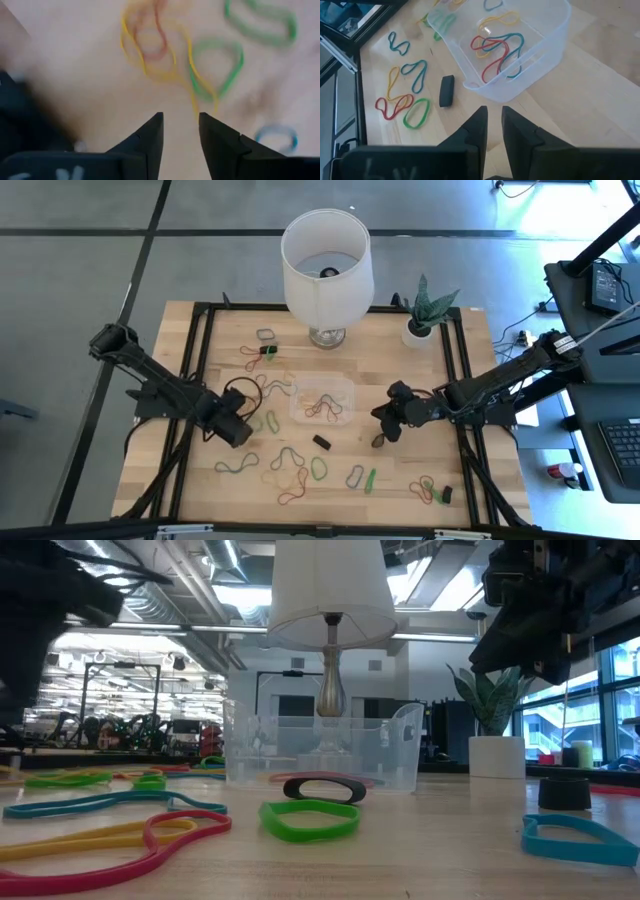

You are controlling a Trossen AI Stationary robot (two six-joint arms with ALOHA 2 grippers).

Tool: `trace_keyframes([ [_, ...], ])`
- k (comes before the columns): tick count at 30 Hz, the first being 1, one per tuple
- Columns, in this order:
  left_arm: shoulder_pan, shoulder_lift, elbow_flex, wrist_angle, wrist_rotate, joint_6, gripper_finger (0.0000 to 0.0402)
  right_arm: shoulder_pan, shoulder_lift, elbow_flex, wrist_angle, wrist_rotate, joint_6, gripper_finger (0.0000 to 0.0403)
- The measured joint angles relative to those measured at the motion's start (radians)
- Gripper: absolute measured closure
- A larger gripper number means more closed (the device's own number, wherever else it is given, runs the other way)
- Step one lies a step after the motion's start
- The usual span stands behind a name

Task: Pick and place rubber bands into bin
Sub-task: Put the yellow rubber band into the container

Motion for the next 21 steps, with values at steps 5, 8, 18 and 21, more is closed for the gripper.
trace_keyframes([
  [5, 0.086, 0.0, 0.0, -0.001, -0.066, -0.002, 0.0281, -0.002, 0.0, 0.0, 0.0, 0.0, -0.003, 0.0342],
  [8, 0.157, 0.0, 0.0, -0.001, -0.063, 0.009, 0.0283, -0.007, 0.0, 0.0, 0.001, 0.0, -0.002, 0.0342],
  [18, 0.347, 0.06, 0.0, 0.014, 0.086, 0.018, 0.0283, -0.024, 0.0, 0.0, 0.0, 0.002, 0.022, 0.0342],
  [21, 0.357, 0.099, 0.0, 0.042, 0.102, 0.047, 0.0284, -0.024, 0.0, 0.0, 0.0, 0.002, 0.022, 0.0342],
])
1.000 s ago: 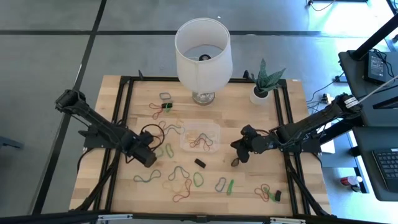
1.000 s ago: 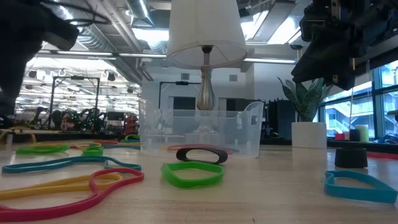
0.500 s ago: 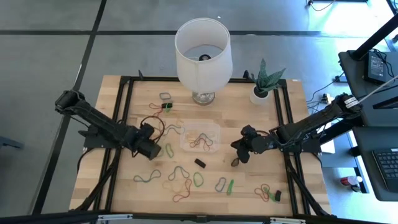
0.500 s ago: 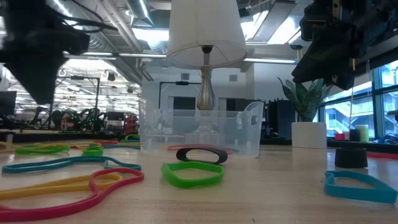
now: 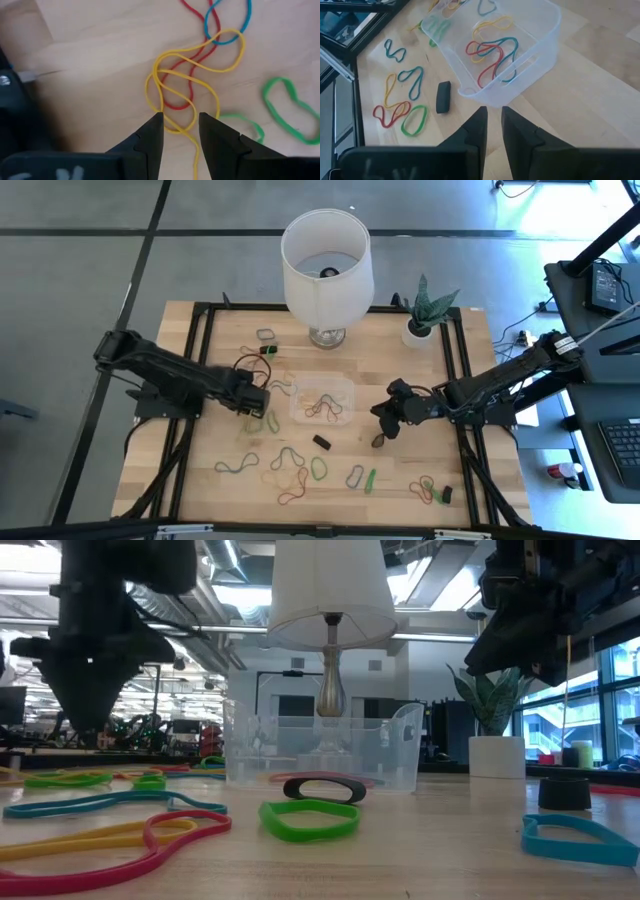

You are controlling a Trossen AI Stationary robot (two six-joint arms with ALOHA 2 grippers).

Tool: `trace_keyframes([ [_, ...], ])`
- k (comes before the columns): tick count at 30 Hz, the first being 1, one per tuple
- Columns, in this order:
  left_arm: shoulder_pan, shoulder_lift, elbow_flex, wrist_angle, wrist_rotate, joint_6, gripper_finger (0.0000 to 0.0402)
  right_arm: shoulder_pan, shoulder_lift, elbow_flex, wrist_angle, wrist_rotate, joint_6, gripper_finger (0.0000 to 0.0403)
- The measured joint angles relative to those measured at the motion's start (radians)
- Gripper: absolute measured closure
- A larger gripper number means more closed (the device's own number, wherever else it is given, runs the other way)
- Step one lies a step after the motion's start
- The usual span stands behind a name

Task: Pick and place rubber bands into bin
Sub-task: Put the yellow rubber band into the container

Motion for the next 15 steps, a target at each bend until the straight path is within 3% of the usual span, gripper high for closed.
trace_keyframes([
  [7, 0.02, 0.099, 0.0, 0.029, 0.014, 0.013, 0.0285, 0.0, 0.0, 0.0, -0.001, 0.0, -0.001, 0.0342],
  [15, 0.051, 0.189, 0.0, 0.045, 0.056, 0.013, 0.0321, 0.0, 0.0, 0.0, -0.004, -0.002, -0.012, 0.0342],
])
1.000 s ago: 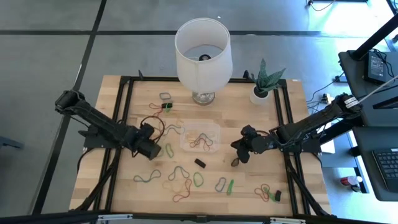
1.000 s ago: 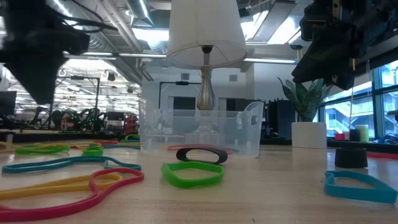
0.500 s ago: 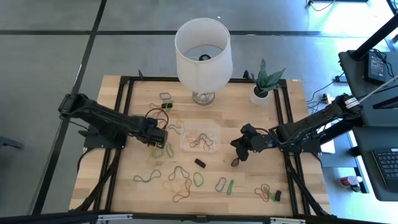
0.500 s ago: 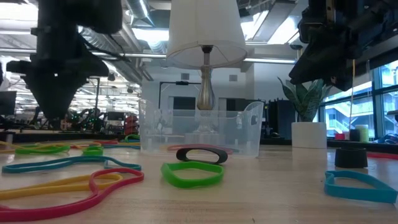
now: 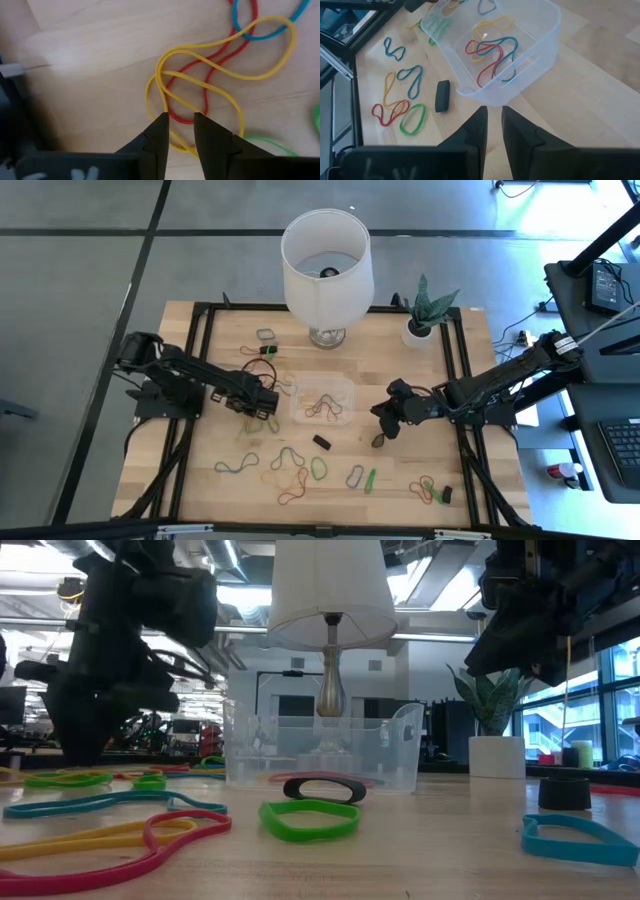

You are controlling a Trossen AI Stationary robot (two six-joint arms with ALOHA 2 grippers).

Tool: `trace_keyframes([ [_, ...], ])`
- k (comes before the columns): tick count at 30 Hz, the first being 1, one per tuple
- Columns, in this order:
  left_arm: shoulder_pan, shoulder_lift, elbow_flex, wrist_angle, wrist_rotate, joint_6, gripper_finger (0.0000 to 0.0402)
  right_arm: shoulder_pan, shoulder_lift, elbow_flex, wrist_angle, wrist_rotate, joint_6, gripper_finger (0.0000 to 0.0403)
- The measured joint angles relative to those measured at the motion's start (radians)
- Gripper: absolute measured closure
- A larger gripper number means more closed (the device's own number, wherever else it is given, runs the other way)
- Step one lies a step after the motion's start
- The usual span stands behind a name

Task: Pick and place rubber bands into bin
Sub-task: Put the yellow rubber band into the container

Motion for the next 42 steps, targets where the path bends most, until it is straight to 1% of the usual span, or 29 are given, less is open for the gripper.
trace_keyframes([
  [4, 0.001, 0.009, 0.0, 0.038, -0.001, 0.0, 0.0335, 0.002, 0.0, 0.0, -0.003, 0.0, -0.013, 0.0342],
  [7, 0.001, 0.008, 0.0, 0.049, -0.003, -0.009, 0.0338, 0.001, 0.0, 0.0, -0.003, 0.0, -0.014, 0.0342],
  [19, 0.001, 0.011, 0.0, 0.044, -0.031, -0.039, 0.0325, 0.001, 0.0, 0.0, -0.003, 0.0, -0.018, 0.0342],
  [29, -0.008, 0.087, 0.004, 0.038, -0.02, -0.08, 0.0328, 0.001, 0.0, 0.0, 0.006, 0.0, -0.01, 0.0342],
  [32, -0.013, 0.083, 0.004, 0.042, -0.02, -0.08, 0.0342, 0.001, 0.0, 0.0, 0.008, 0.0, -0.01, 0.0342],
  [36, -0.031, 0.055, -0.001, 0.046, -0.012, -0.074, 0.0389, 0.001, 0.0, 0.0, 0.008, 0.0, -0.012, 0.0342],
  [40, -0.056, 0.0, -0.002, 0.037, -0.008, -0.086, 0.0399, 0.001, 0.0, 0.0, 0.008, 0.0, -0.033, 0.0342],
  [42, -0.072, -0.035, 0.001, 0.032, -0.011, -0.118, 0.04, 0.001, 0.0, 0.0, 0.008, 0.0, -0.039, 0.0342],
])
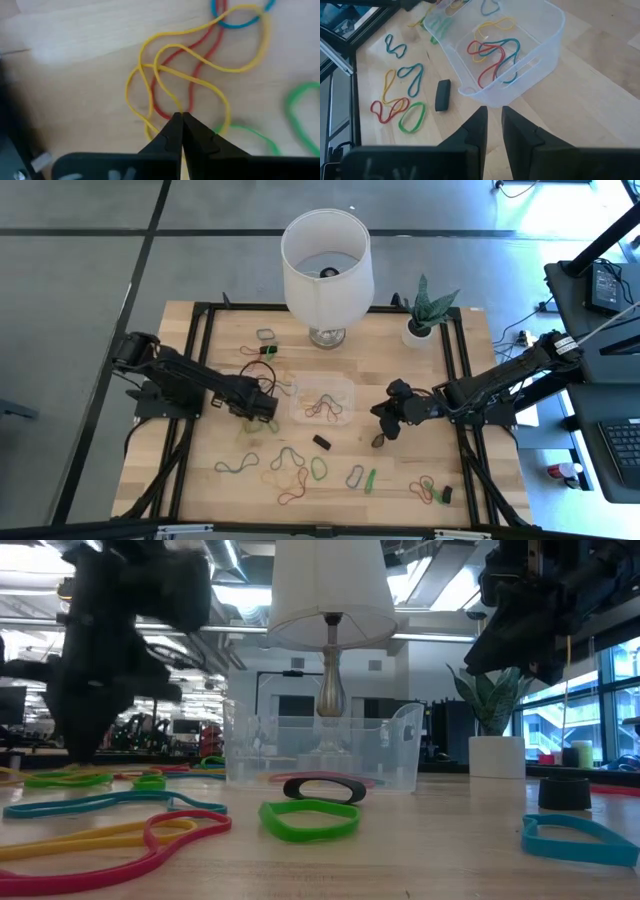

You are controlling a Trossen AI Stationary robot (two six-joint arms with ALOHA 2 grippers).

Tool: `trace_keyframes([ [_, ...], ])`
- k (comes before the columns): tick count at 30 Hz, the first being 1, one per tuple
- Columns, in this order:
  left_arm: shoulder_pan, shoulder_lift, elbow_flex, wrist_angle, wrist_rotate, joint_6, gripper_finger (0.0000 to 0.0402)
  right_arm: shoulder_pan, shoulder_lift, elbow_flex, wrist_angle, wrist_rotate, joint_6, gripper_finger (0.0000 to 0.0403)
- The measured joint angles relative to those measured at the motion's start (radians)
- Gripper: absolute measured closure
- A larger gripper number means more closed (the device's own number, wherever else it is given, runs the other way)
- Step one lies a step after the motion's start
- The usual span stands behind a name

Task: Pick and place rubber bands into bin
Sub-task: Put the yellow rubber band into the container

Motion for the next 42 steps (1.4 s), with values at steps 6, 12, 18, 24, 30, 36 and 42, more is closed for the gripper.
trace_keyframes([
  [6, -0.074, -0.091, 0.062, -0.091, -0.055, -0.122, 0.04, 0.0, 0.0, 0.0, -0.005, -0.01, -0.034, 0.0342],
  [12, -0.141, -0.144, 0.152, -0.147, -0.16, -0.187, 0.04, 0.0, 0.0, 0.0, -0.006, -0.063, -0.107, 0.0342],
  [18, -0.195, -0.147, 0.291, -0.146, -0.357, -0.143, 0.04, 0.0, 0.0, 0.0, -0.013, -0.064, -0.119, 0.0342],
  [24, -0.207, -0.143, 0.445, -0.1, -0.499, -0.002, 0.04, 0.001, 0.0, 0.0, -0.014, -0.083, -0.154, 0.0342],
  [30, -0.192, -0.143, 0.55, -0.027, -0.573, 0.163, 0.04, 0.001, 0.0, 0.0, -0.014, -0.083, -0.181, 0.0342],
  [36, -0.141, -0.109, 0.563, 0.255, -0.566, 0.458, 0.04, 0.001, 0.0, 0.0, -0.013, -0.083, -0.184, 0.0342],
  [42, -0.056, 0.008, 0.563, 0.415, -0.411, 0.632, 0.04, 0.001, 0.0, 0.0, -0.013, -0.086, -0.181, 0.0342],
])
